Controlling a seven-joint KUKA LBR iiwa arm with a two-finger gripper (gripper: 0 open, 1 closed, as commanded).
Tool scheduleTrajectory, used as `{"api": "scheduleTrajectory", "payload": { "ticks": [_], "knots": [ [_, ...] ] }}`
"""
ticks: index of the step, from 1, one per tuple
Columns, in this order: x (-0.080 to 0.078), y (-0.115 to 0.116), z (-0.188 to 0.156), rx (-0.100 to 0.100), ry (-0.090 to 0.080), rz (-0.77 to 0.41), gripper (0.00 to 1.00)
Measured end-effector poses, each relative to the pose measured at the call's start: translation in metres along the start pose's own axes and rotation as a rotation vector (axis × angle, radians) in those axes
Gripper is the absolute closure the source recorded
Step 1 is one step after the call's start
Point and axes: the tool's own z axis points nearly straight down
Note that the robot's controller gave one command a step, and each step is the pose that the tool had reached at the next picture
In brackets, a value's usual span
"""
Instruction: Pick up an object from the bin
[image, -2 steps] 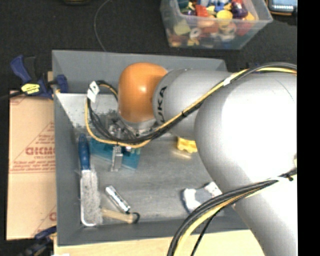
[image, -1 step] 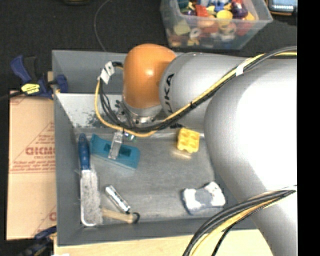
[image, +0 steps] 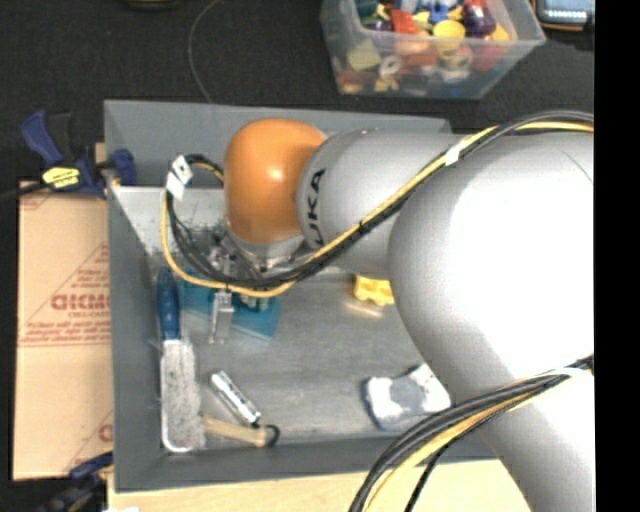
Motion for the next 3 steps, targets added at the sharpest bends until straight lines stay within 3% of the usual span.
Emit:
{"api": "scheduleTrajectory", "payload": {
  "ticks": [1,2,3],
  "knots": [
    [0.0048,-0.0068,0.0308,0.000,-0.010,0.293,0.00],
    [-0.0025,-0.0094,0.0294,-0.003,-0.007,0.147,1.00],
    [-0.0025,-0.0094,0.0294,-0.003,-0.007,0.147,1.00]
  ]
}}
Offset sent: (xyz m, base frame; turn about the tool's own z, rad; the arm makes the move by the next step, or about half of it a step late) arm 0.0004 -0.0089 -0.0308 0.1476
